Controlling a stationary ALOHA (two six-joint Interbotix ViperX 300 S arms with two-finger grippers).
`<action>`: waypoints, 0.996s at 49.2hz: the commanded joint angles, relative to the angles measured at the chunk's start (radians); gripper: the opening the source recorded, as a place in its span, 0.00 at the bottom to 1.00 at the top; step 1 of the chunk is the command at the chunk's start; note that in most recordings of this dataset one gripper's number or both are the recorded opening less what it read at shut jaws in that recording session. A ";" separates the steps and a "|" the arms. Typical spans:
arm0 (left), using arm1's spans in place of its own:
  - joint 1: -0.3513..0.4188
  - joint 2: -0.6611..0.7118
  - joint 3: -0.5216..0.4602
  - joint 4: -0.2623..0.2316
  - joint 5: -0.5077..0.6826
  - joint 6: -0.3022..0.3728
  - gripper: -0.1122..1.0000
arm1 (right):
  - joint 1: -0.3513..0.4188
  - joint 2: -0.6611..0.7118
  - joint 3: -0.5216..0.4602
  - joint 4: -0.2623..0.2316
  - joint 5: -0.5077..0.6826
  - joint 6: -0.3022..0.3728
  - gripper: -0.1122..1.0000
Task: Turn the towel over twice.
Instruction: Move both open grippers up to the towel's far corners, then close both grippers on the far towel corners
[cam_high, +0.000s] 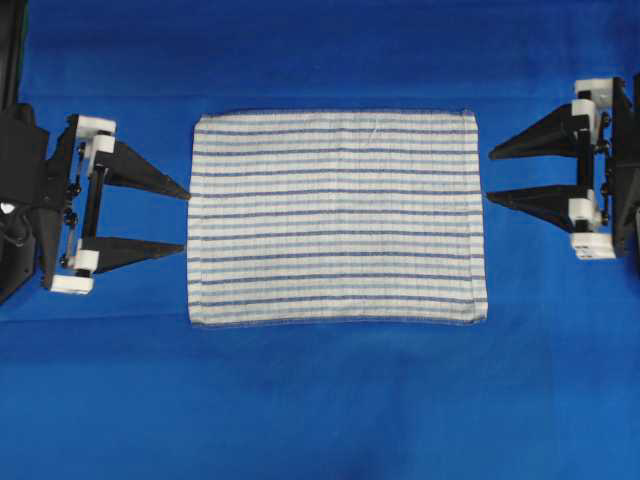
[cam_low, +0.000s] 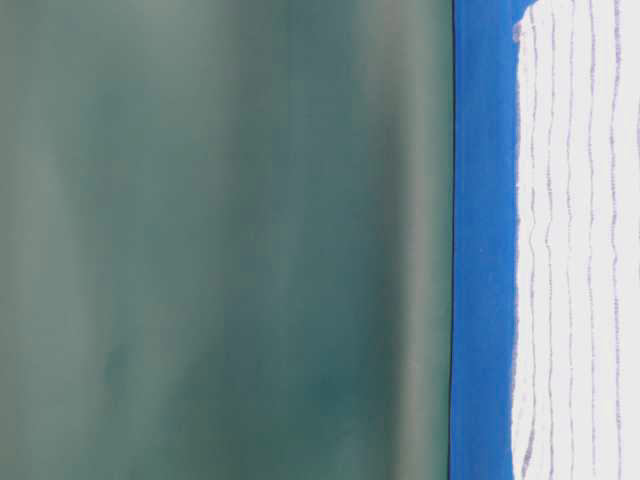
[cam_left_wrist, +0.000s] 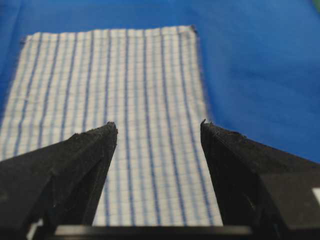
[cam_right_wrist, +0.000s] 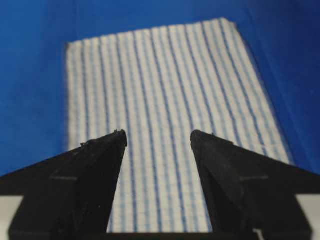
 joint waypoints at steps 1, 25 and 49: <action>0.037 0.015 -0.011 -0.002 -0.008 -0.003 0.67 | -0.031 0.018 -0.012 -0.003 -0.005 -0.002 0.65; 0.341 0.359 0.040 0.000 -0.202 0.066 0.67 | -0.319 0.364 0.029 -0.029 -0.132 -0.002 0.64; 0.476 0.713 0.011 0.000 -0.411 0.074 0.67 | -0.469 0.672 0.002 -0.055 -0.321 -0.011 0.64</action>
